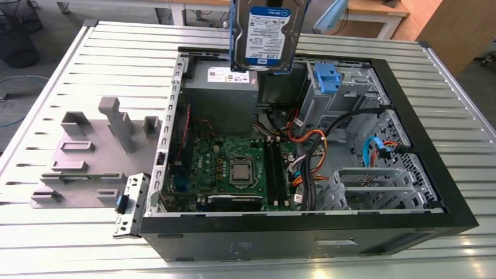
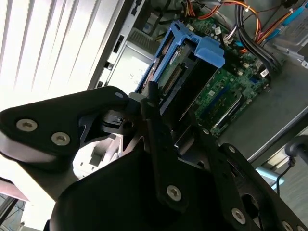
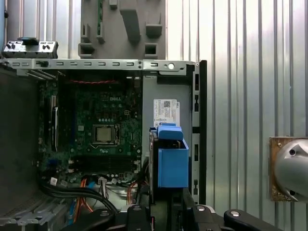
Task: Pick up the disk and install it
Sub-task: 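Pick up the disk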
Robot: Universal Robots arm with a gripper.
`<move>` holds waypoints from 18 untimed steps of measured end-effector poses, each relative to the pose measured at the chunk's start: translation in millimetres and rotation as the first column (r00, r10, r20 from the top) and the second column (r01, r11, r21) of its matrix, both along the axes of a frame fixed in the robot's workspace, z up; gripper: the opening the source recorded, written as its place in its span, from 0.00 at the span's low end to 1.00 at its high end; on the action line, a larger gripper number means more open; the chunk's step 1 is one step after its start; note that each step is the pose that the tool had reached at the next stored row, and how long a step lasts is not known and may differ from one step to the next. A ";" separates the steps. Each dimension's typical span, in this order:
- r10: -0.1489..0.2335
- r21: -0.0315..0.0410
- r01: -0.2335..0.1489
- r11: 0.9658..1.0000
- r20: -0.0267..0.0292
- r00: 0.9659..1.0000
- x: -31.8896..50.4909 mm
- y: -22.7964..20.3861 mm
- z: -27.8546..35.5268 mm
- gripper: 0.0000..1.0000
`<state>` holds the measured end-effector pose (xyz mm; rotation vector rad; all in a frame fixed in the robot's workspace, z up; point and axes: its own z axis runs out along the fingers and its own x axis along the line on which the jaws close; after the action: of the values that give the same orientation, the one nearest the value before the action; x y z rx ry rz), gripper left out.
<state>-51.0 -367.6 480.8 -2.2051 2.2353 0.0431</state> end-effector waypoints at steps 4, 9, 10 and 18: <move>-0.001 0.000 0.001 1.000 0.000 1.000 11.6 0.0 0.0 0.35; -0.002 0.000 0.002 1.000 0.000 1.000 23.7 0.0 -0.1 0.35; -0.002 0.000 0.002 1.000 0.000 1.000 26.1 0.0 -0.1 0.35; -0.002 0.000 0.002 1.000 0.000 1.000 33.1 0.0 -0.1 0.35</move>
<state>-18.0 -367.6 480.7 -2.2026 2.2381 0.0437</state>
